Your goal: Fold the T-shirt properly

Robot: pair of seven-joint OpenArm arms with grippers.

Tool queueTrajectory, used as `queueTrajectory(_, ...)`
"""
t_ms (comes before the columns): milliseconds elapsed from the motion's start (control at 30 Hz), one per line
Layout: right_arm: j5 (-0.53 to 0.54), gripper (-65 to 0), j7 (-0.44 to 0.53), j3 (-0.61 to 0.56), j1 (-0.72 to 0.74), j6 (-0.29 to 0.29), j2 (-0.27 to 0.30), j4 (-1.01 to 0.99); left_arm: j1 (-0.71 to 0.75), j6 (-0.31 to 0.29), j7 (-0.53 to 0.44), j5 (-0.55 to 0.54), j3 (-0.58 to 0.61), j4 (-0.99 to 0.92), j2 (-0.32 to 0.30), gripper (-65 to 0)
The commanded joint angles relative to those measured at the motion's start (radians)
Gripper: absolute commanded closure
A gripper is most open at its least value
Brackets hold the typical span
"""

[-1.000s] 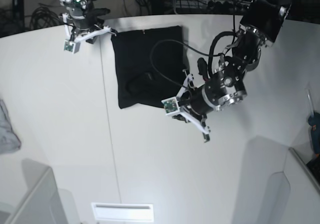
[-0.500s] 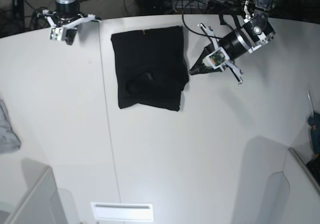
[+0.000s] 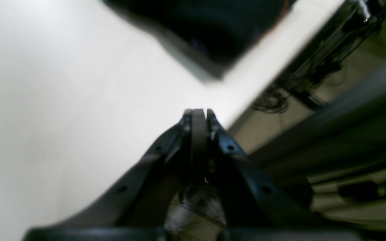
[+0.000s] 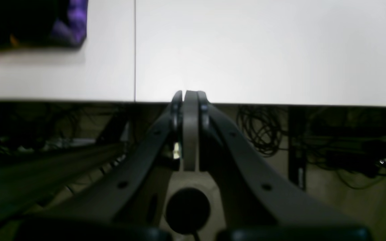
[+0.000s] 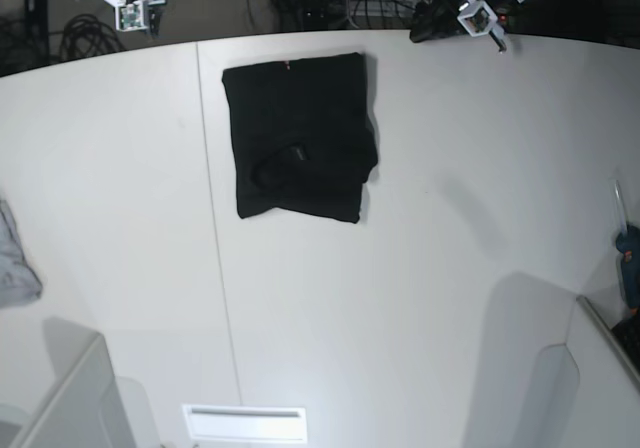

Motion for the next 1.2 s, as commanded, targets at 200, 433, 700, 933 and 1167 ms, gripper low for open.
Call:
queueTrajectory(200, -0.091, 0.0, -0.218, -0.140, -0.098, -0.004, 0.012, -0.020, 0.103, -0.008, -0.186, -0.015, 0.003, -0.182, -0.002, 0.0)
queueTrajectory(433, -0.092, 0.0, -0.307, -0.321, 0.011, -0.004, 0.012, -0.269, 0.083, 0.030, -0.293, -0.011, 0.008, -0.452, 0.044, 0.0)
queueTrajectory(700, -0.088, 0.0, -0.306, -0.422, 0.187, -0.004, 0.009, -0.559, -0.075, 0.030, -0.281, -0.006, 0.008, -0.817, 0.141, 0.0)
queueTrajectory(933, -0.077, 0.0, -0.295, -0.542, 0.387, -0.004, 0.003, -0.810, -0.256, 0.030, -0.281, -0.005, 0.008, -1.133, 0.188, 0.0)
queueTrajectory(1167, 0.251, 0.0, -0.154, -0.670, 0.585, -0.004, -0.008, -1.126, -0.466, 0.031, -0.131, -0.005, 0.009, -1.337, 0.201, 0.0)
